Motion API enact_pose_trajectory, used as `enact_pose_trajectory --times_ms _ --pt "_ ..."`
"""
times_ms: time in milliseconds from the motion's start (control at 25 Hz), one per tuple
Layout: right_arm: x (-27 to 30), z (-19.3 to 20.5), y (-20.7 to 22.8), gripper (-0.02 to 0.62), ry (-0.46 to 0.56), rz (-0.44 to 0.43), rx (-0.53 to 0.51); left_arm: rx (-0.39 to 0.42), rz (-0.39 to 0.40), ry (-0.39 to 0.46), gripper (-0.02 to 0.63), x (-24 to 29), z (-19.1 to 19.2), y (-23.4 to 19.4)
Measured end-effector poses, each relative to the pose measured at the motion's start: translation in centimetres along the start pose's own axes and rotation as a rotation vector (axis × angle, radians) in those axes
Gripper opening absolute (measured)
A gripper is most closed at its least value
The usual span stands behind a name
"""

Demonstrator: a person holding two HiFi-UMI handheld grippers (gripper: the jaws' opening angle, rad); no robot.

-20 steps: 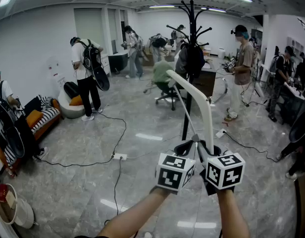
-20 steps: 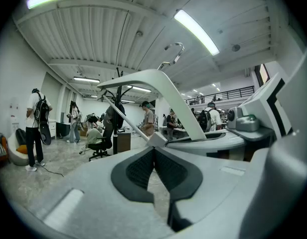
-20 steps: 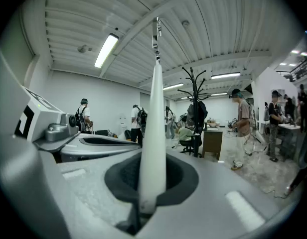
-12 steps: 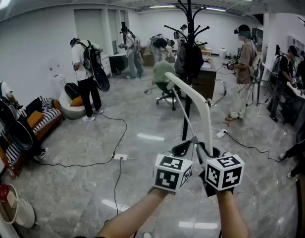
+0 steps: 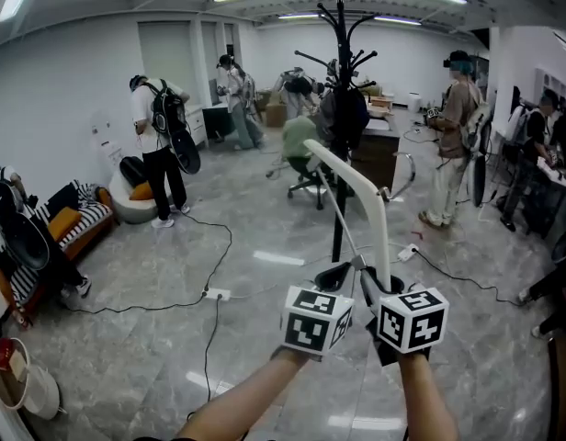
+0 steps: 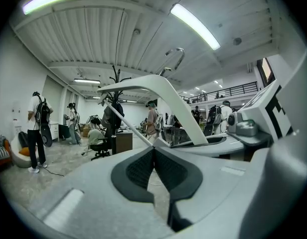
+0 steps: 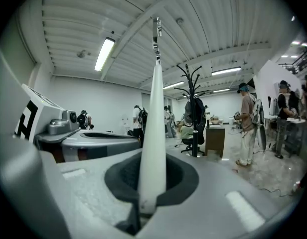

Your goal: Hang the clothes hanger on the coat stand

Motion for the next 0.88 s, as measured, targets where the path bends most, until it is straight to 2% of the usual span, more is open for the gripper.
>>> enact_pose_trajectory --times_ms 400,880 --pt "3.0 -0.2 2.0 0.018 -0.005 -0.008 0.013 -0.012 -0.002 -0.012 0.005 3.0 0.4 -2.1" --pt "13.4 -2.0 2.9 0.018 -0.025 0.009 0.015 -0.045 0.031 -0.009 0.005 8.4 0.0 -11.5"
Point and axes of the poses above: the fingertips, and each gripper's own axes: x forward along the fingers, y to its right, z out of its underside, the point moved 5 cm from there along -x, backward along the fingers, and after that the axes turned 5 degrees about z, right-handed, at the moved point
